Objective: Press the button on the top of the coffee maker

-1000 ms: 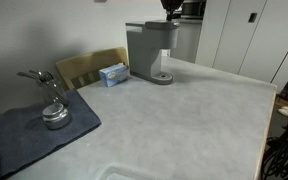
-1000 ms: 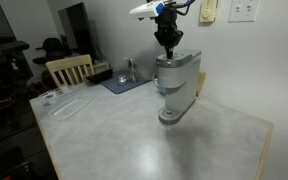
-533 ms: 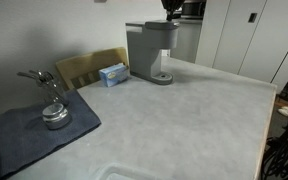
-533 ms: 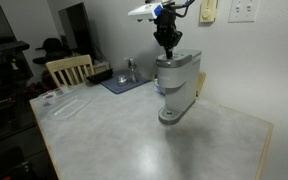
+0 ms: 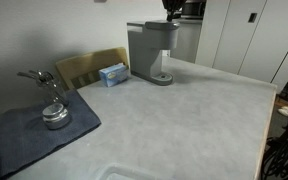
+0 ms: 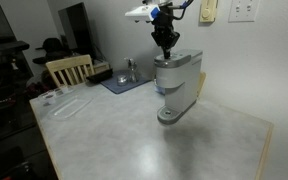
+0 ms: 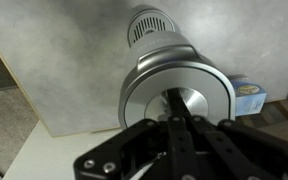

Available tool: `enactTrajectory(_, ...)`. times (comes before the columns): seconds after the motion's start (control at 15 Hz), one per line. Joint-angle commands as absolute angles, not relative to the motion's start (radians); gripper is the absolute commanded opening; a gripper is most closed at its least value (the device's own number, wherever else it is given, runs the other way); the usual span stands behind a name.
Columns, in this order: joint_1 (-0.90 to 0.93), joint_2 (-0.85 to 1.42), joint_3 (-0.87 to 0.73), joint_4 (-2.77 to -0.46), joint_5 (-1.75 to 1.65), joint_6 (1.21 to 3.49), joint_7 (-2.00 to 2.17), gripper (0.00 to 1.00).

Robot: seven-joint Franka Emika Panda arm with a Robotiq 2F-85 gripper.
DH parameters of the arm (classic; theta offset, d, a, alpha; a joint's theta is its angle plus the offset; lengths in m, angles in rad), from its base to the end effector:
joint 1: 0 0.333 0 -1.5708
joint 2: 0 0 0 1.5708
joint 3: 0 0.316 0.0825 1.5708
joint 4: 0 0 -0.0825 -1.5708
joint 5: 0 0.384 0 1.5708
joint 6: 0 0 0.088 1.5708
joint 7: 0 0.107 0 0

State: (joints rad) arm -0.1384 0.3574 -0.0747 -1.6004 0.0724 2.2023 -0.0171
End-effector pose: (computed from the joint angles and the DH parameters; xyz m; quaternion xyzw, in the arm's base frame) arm 0.6721 -0.1365 0.4497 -0.9861 0.1107 -0.1239 0.0048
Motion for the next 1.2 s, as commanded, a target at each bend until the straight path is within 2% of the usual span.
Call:
enactTrajectory(0.0, -0.143, 0.330, -0.065, -1.677, 0.097, 2.228, -0.052, 0.00)
enactTrajectory(0.47, -0.136, 0.339, -0.072, -1.592, 0.059, 2.235, -0.064, 0.00)
enactTrajectory(0.93, -0.132, 0.365, -0.073, -1.410, -0.003, 2.227, -0.114, 0.00)
enactTrajectory(1.0, -0.126, 0.369, -0.079, -1.391, -0.015, 2.211, -0.089, 0.26)
enactTrajectory(1.07, -0.125, 0.371, -0.080, -1.377, -0.012, 2.186, -0.073, 0.27)
enactTrajectory(1.13, -0.129, 0.349, -0.073, -1.419, 0.002, 2.222, -0.085, 0.08)
